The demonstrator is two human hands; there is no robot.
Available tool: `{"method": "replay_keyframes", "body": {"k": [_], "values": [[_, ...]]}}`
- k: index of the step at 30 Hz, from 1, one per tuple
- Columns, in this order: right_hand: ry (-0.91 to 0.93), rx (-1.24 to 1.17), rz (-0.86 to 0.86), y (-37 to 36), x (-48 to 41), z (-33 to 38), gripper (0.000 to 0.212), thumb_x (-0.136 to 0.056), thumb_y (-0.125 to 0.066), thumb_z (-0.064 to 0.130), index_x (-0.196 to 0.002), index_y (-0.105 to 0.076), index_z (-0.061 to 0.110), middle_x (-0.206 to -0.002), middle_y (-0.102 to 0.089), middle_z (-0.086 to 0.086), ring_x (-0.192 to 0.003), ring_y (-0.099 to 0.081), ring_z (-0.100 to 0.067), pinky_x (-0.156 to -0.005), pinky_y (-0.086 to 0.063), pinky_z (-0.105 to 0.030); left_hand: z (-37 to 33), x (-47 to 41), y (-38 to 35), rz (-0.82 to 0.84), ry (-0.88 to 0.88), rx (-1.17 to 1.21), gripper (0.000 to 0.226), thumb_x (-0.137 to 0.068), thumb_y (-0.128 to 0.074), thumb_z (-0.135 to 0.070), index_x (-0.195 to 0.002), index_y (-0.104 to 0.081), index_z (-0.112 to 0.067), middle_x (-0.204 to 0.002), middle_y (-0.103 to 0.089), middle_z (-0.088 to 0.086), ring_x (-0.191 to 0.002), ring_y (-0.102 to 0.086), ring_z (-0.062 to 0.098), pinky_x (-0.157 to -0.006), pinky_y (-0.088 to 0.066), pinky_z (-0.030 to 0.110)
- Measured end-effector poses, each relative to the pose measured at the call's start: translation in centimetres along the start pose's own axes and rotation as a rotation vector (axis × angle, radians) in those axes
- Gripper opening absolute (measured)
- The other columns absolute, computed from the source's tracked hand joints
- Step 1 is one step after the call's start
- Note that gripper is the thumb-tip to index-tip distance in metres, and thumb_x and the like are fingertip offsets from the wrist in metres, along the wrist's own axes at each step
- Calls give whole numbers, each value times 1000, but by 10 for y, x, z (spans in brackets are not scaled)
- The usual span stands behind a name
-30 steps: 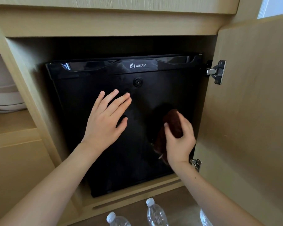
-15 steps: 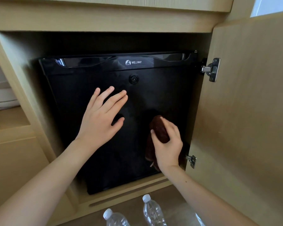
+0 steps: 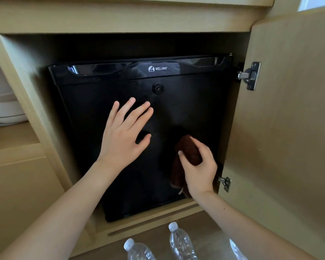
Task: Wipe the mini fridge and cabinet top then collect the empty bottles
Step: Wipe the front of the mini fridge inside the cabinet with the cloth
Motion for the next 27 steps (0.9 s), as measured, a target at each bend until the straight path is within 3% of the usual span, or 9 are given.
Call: {"method": "replay_keyframes", "body": {"k": [5, 7, 11, 13, 16, 20, 22, 25, 27], "values": [[-110, 5, -191, 12, -15, -8, 43, -89, -72, 12, -130, -61, 21, -124, -60, 7, -113, -55, 5, -97, -46, -9, -1, 4, -3, 57, -34, -67, 66, -85, -73, -29, -145, -49, -14, -153, -44, 1, -148, -26, 30, -124, -6, 47], [-35, 36, -120, 2, -2, -4, 42, -87, -73, 7, -127, -62, 17, -122, -57, 4, -111, -52, 12, -92, -40, -1, -2, 4, -3, 62, -31, -73, 67, -85, -73, -29, -145, -48, -14, -154, -43, 1, -149, -25, 30, -124, -5, 47], [38, 83, 49, -2, 6, -5, 40, -86, -75, 9, -123, -64, 20, -122, -59, 6, -116, -54, 2, -95, -41, -4, -2, 4, -4, 48, -28, -79, 66, -84, -72, -29, -145, -49, -14, -154, -43, 1, -148, -25, 30, -124, -5, 48], [-7, 67, -45, 8, -8, -11, 41, -87, -74, 9, -125, -64, 19, -122, -60, 8, -114, -56, -1, -97, -42, -6, -1, 4, -4, 45, -33, -80, 65, -85, -70, -30, -144, -50, -14, -153, -44, 0, -148, -25, 30, -124, -4, 48], [-99, 43, -222, 18, -18, -17, 41, -89, -72, 11, -128, -62, 20, -123, -60, 5, -113, -56, -2, -102, -48, -21, -1, 4, -4, 52, -38, -73, 65, -85, -71, -30, -145, -49, -15, -154, -43, -1, -149, -24, 29, -124, -5, 48], [16, 84, -28, 8, -2, -14, 42, -87, -73, 6, -125, -62, 20, -122, -57, 7, -114, -51, 11, -94, -42, -4, -2, 4, -5, 43, -38, -78, 64, -85, -68, -30, -145, -50, -14, -153, -45, 0, -148, -25, 30, -124, -5, 48], [31, 84, 16, 12, -4, -16, 43, -87, -75, 8, -124, -63, 23, -122, -59, 9, -115, -53, 8, -94, -42, -4, -2, 4, -5, 36, -40, -81, 64, -85, -68, -30, -144, -50, -14, -152, -45, 0, -148, -26, 30, -124, -5, 49], [-97, 57, -173, 28, -23, -28, 41, -89, -73, 11, -126, -62, 24, -122, -61, 8, -113, -57, -1, -102, -48, -21, -2, 3, -5, 40, -38, -88, 64, -85, -68, -30, -144, -50, -14, -152, -45, 0, -148, -26, 31, -124, -5, 49], [-112, 70, -228, 33, -24, -30, 41, -89, -72, 11, -128, -61, 22, -122, -60, 7, -111, -55, 2, -103, -48, -21, -2, 3, -4, 42, -35, -88, 63, -85, -67, -30, -144, -51, -14, -152, -45, 0, -148, -26, 31, -124, -5, 49]]}}
Point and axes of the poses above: each hand's wrist, its own x-axis away from the middle knuckle, its own y-axis out of the back of the hand, z = x × y, the point moved 4 cm from there along -x, towards the middle knuckle
